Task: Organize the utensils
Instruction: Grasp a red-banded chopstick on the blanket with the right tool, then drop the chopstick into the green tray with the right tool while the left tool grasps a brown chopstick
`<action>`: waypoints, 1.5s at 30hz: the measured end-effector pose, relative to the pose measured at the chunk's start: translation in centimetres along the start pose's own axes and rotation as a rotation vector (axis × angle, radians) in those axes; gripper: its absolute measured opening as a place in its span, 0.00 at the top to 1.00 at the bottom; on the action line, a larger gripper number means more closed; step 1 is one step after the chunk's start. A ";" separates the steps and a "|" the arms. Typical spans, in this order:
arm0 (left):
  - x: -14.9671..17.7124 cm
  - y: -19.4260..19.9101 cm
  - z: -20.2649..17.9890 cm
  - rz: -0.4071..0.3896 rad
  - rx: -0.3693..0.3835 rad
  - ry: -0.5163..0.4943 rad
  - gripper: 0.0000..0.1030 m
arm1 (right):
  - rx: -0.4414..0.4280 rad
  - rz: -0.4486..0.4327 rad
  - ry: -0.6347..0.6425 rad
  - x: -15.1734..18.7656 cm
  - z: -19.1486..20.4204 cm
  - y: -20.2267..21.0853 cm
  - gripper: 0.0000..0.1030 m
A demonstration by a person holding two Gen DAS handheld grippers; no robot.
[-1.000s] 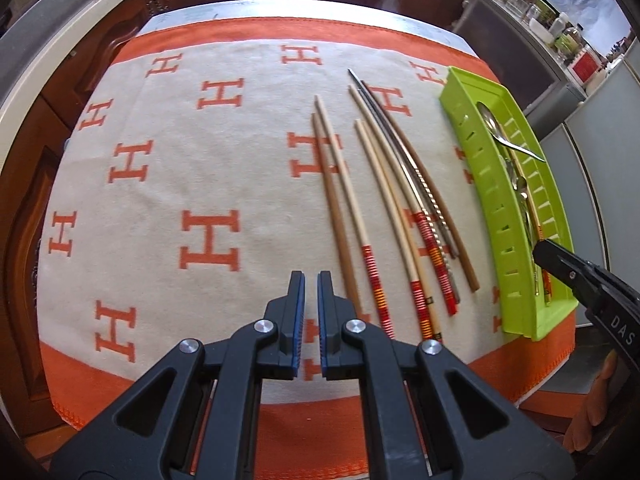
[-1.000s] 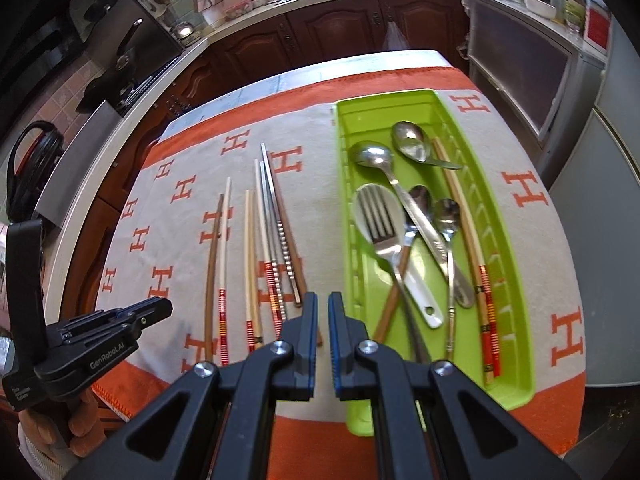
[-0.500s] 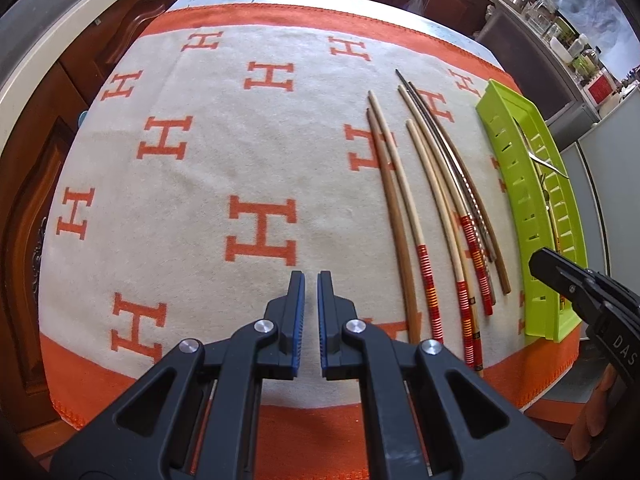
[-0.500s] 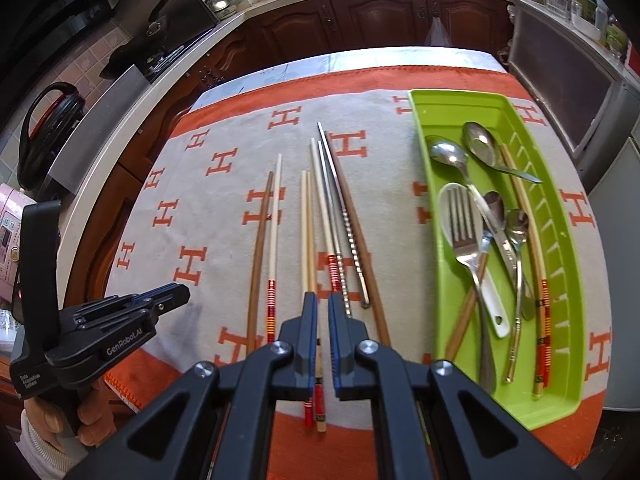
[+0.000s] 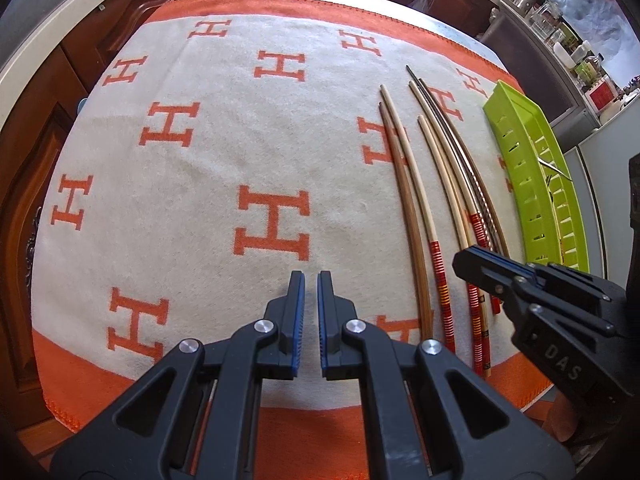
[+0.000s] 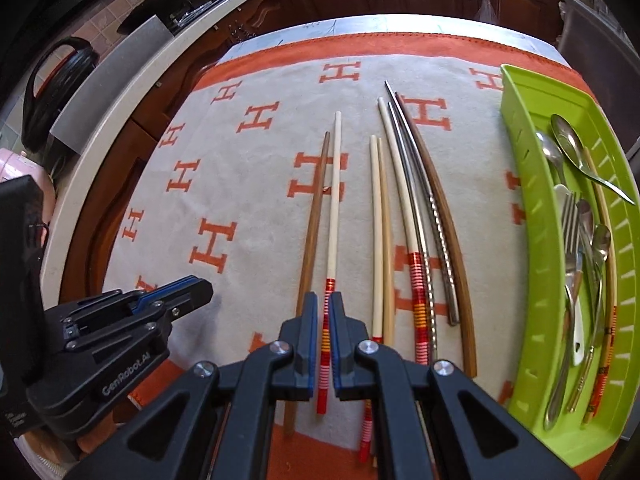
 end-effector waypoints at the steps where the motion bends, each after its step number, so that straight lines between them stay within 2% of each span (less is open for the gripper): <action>1: 0.0 0.0 0.1 0.001 0.001 0.001 0.97 | 0.008 0.004 0.004 0.0 0.0 -0.3 0.95; 13: 0.0 -0.8 0.5 0.014 0.016 0.009 0.97 | 0.092 0.002 0.045 0.0 -0.1 -2.6 0.93; 20: 0.0 -0.8 0.6 0.016 0.015 0.013 0.97 | 0.133 -0.031 0.141 0.1 1.4 -2.9 0.70; 24: -0.1 -0.8 0.6 0.016 0.011 0.017 0.97 | 0.187 -0.049 0.195 0.3 1.9 -3.1 0.68; 28: -0.1 -0.8 0.6 0.013 0.007 0.021 0.97 | 0.191 -0.066 0.209 0.3 2.0 -3.0 0.69; 29: -0.1 -0.8 0.6 0.013 0.007 0.022 0.97 | 0.188 -0.068 0.209 0.3 2.0 -3.0 0.72; 31: -0.2 -0.8 0.5 0.009 0.007 0.025 0.97 | 0.196 -0.077 0.201 0.3 1.7 -2.8 0.91; 32: -0.3 -0.7 0.4 0.003 0.007 0.026 0.97 | 0.185 -0.079 0.186 0.3 1.5 -2.7 0.94; 35: -0.7 -0.4 0.2 -0.022 0.009 0.023 0.97 | 0.094 -0.090 0.097 0.1 0.7 -2.4 0.95; 39: -1.2 -0.2 -0.5 -0.052 0.016 0.022 0.97 | 0.026 -0.144 0.023 0.0 -0.3 -1.1 0.95; 45: -1.8 -0.7 -2.7 -0.066 0.039 0.009 0.97 | 0.003 -0.299 -0.042 -0.6 -2.5 4.5 0.95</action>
Point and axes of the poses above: each gripper's, at about its wrist camera, not at the fingertips, and y roughly against the way its jaws point, z to its left, x to its underside, the point moved 9 cm from there along -y, roughly the way its jaws point, and after that the axes turned 5 degrees about -x, right-handed, at the moved point
